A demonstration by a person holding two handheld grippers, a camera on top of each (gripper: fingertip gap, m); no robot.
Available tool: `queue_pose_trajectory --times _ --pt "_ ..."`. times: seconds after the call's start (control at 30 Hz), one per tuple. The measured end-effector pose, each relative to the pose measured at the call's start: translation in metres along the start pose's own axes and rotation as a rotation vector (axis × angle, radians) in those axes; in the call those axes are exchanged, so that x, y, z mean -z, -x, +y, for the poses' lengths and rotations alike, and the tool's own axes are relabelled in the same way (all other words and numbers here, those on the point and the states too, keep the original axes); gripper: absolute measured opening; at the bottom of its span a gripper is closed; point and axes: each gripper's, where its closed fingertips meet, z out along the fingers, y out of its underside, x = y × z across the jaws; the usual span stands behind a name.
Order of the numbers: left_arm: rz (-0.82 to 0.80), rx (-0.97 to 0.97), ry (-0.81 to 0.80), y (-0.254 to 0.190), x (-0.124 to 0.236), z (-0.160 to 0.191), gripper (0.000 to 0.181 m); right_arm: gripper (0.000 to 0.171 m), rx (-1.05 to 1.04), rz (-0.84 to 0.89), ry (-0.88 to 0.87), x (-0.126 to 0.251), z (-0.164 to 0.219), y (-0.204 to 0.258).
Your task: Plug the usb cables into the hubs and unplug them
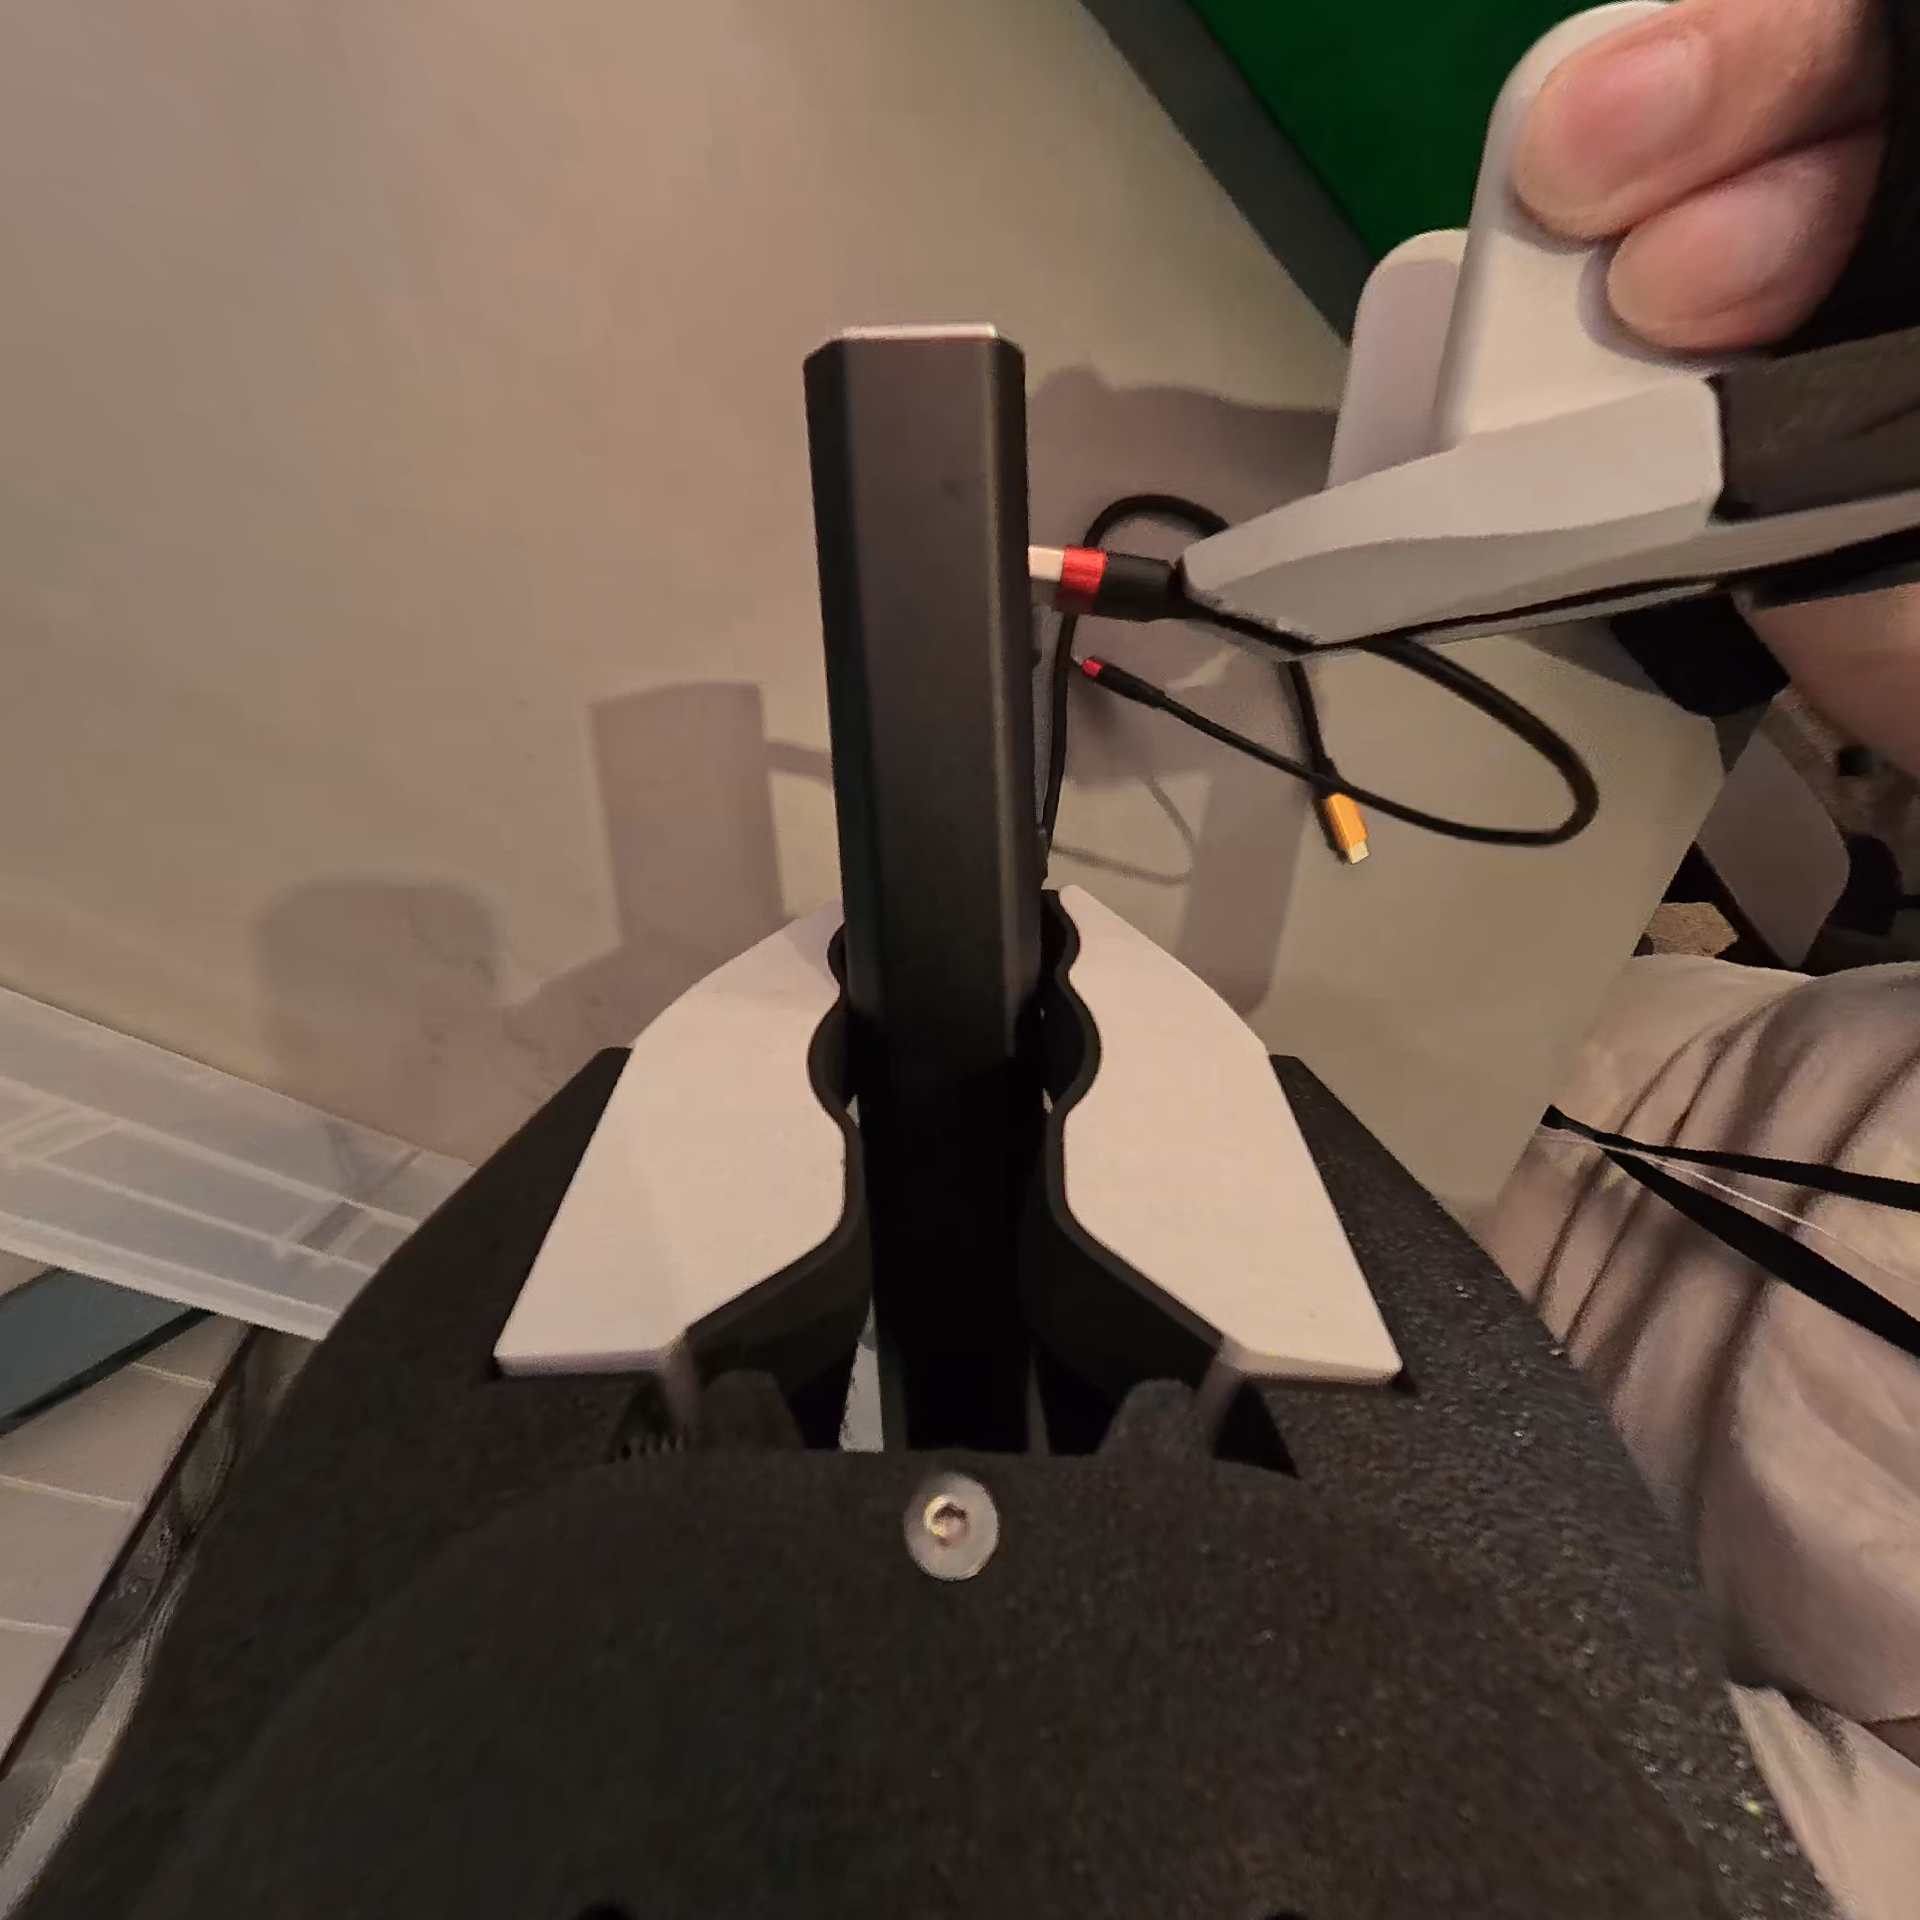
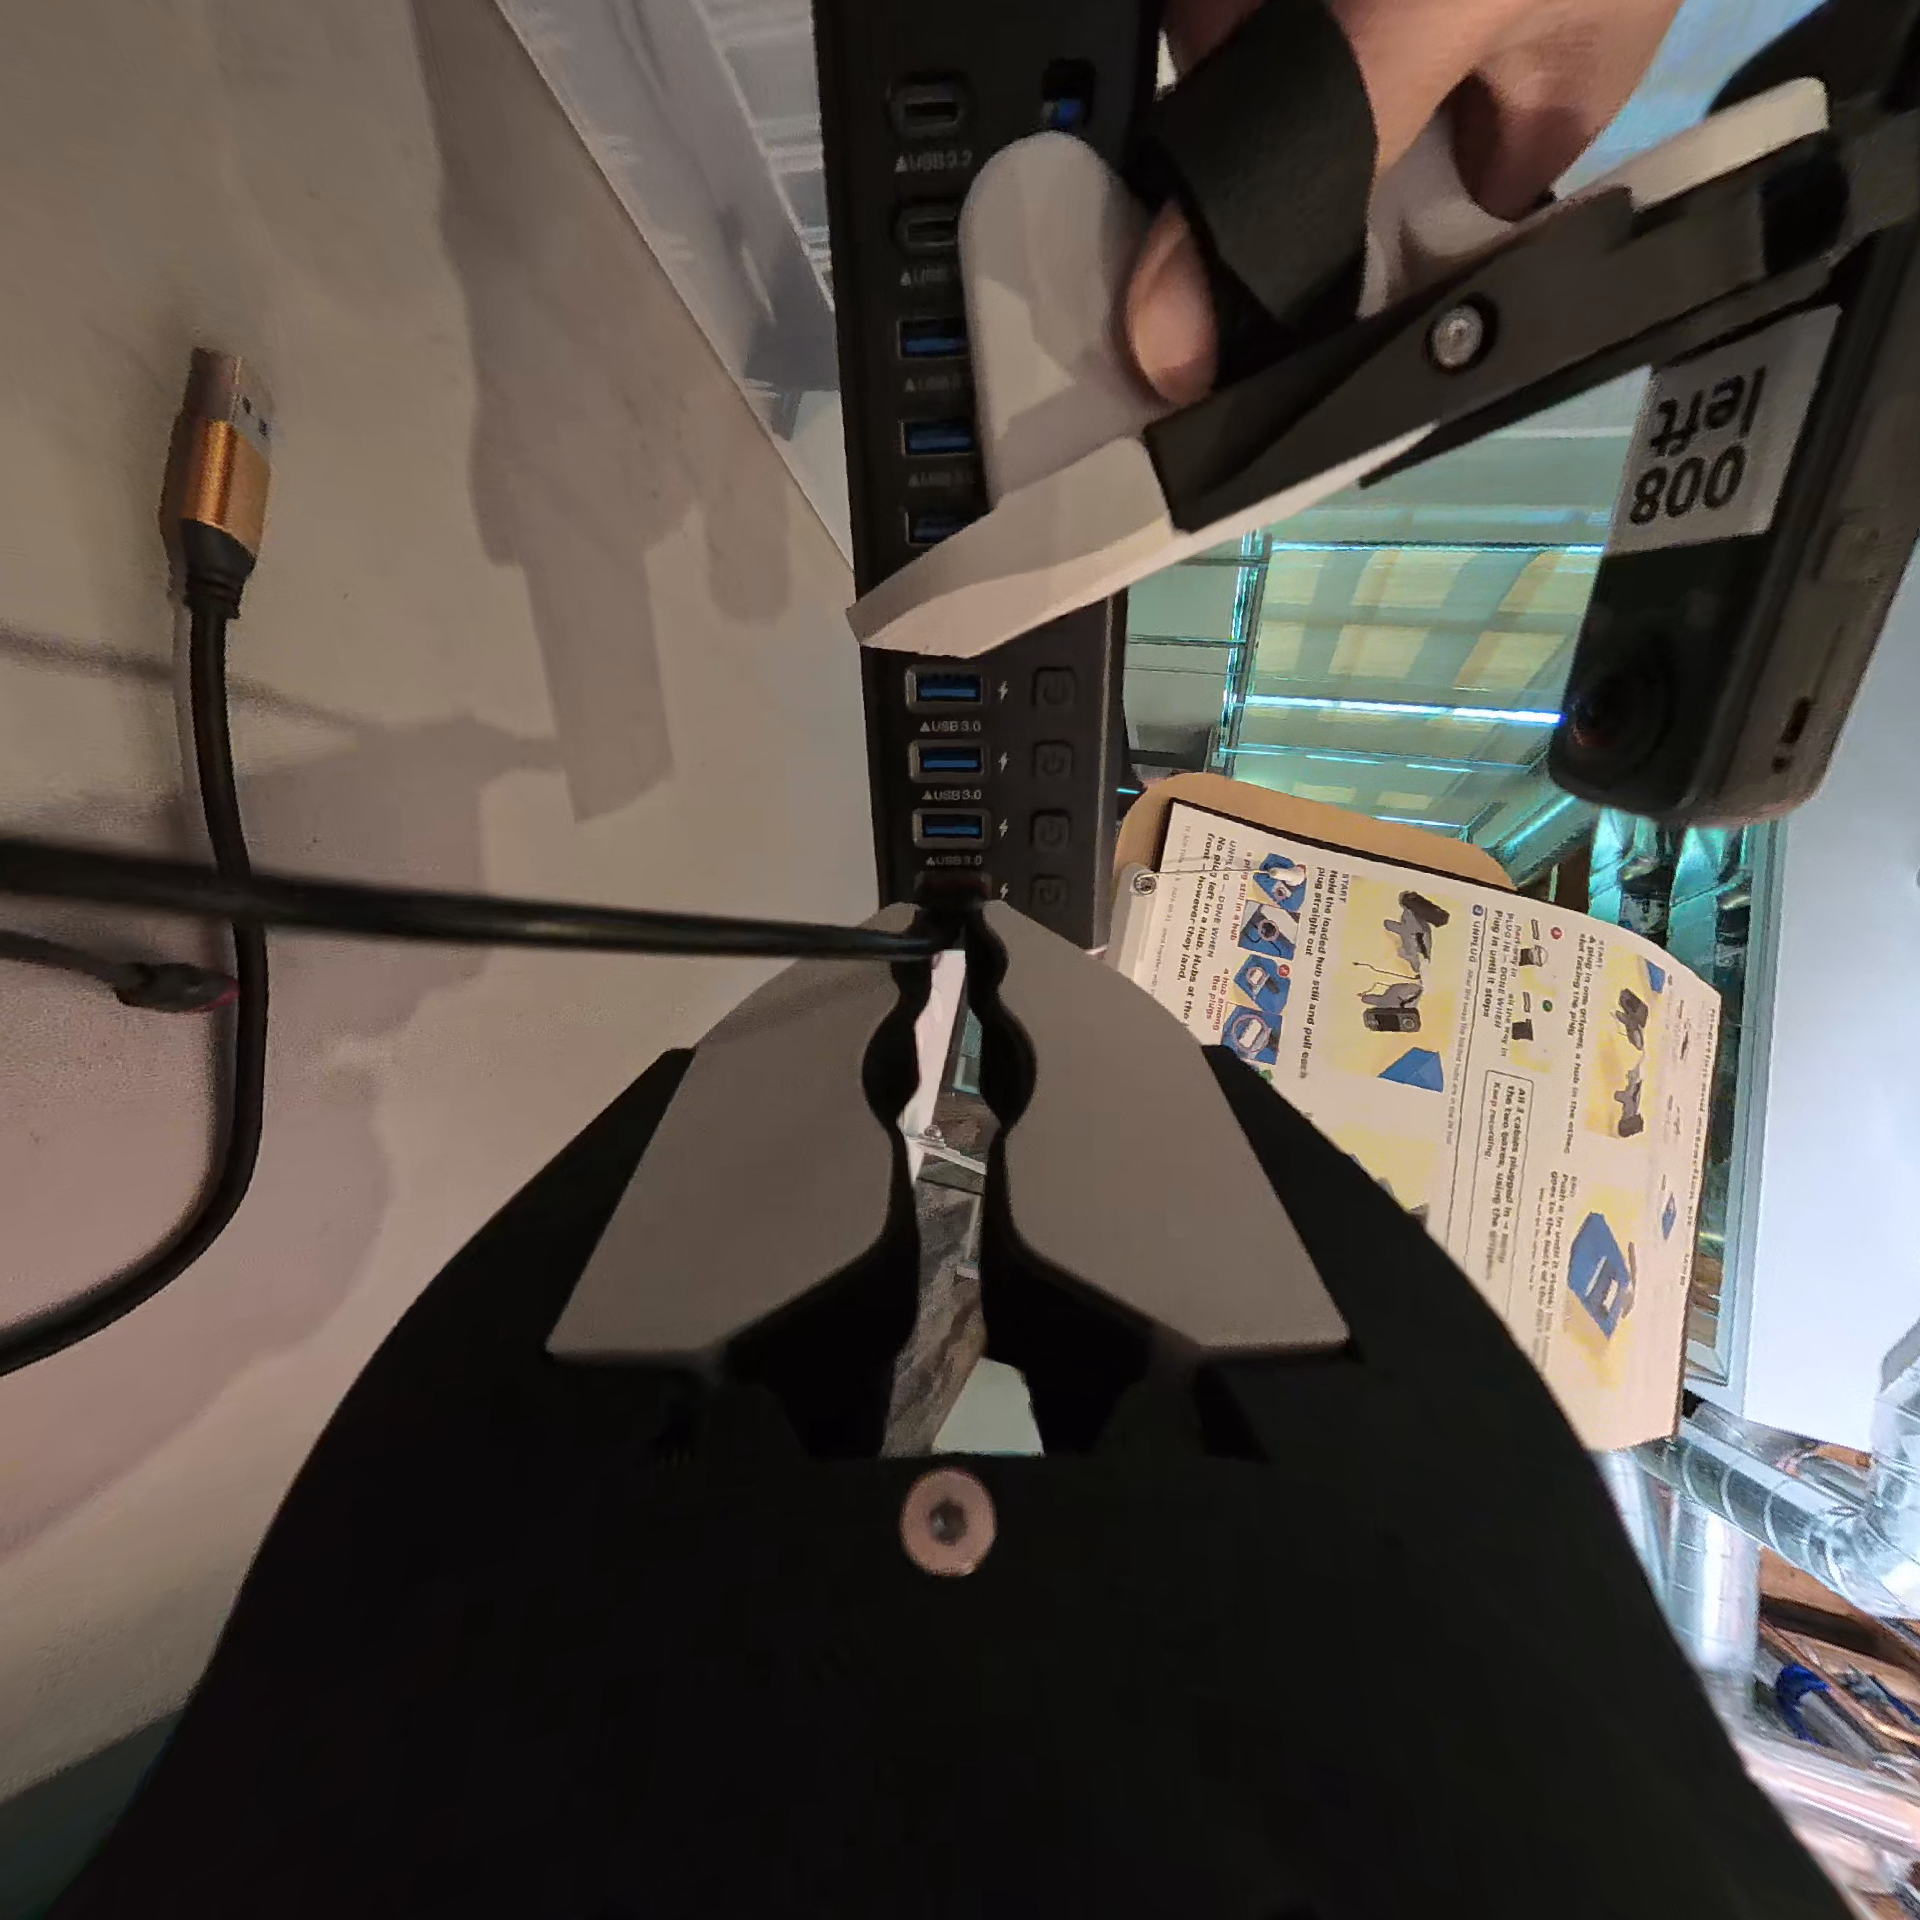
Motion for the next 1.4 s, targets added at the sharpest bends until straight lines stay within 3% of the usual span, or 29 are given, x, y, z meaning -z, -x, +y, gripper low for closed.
queue_pose_trajectory --times 0.27,0.7,1.2,1.4 --pt "0.094 -0.007 -0.021 -0.009 0.0 -0.001 0.032 0.007 -0.091 0.0 -0.054 0.006 0.004 -0.004" --pt "0.042 0.185 0.01 0.008 -0.008 0.004 0.031 0.008 -0.134 0.038 0.04 -0.014 0.008 0.007" --pt "0.044 0.185 0.039 0.01 -0.014 0.007 0.031 0.008 -0.011 0.062 0.042 -0.015 0.007 0.015" --pt "0.065 0.107 0.016 0.003 -0.012 0.002 0.031 0.008 -0.112 0.017 0.018 -0.008 0.013 0.011"
